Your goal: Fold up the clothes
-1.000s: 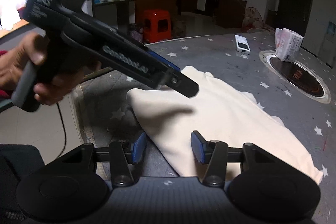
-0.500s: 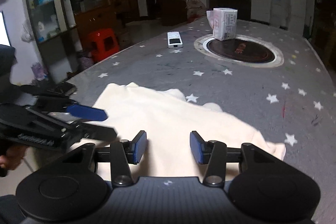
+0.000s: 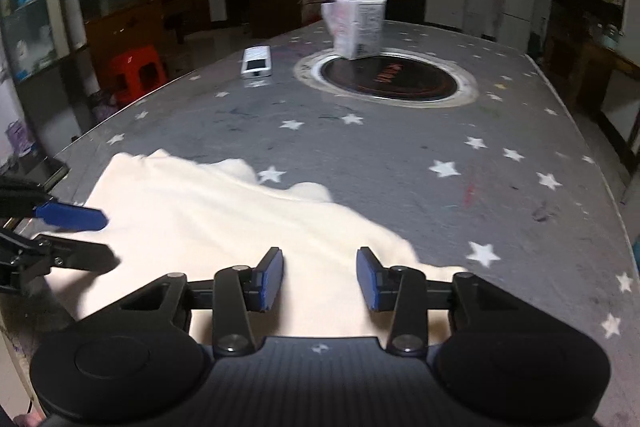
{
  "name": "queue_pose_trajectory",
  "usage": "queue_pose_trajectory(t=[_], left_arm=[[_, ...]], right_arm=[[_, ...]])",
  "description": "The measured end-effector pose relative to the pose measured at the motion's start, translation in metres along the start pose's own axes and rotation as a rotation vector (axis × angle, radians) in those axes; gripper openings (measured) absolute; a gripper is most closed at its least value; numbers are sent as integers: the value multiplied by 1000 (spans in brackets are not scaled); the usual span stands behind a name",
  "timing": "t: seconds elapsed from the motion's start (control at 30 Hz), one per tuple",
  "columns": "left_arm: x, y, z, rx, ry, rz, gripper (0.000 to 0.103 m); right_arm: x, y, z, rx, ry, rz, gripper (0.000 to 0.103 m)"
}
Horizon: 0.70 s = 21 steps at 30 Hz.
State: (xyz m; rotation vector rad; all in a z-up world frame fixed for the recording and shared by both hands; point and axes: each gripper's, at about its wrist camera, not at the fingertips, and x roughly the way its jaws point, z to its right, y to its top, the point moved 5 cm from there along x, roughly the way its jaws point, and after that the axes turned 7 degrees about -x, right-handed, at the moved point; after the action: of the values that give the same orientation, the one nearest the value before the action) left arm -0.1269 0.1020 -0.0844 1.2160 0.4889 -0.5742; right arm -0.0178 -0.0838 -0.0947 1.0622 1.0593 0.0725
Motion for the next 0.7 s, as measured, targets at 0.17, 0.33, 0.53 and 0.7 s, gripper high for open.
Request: queue_pose_trajectory(t=[0.17,0.33,0.53,0.7], left_arm=[[-3,2,1,2,-3,-1,52],[-6,1,2,9,-5,-1,53],[-6,-1,2,15,0,-7,53],[-8,-2,-2,8,11,-9,53]], right_arm=[[-15,-5,10,14,-10,-1,38],[-43,-18,-2,-48,52,-1,38],[-56,-42,-8,-65,71,-34,38],[-63,-40,-4,-37,66,-12,38]])
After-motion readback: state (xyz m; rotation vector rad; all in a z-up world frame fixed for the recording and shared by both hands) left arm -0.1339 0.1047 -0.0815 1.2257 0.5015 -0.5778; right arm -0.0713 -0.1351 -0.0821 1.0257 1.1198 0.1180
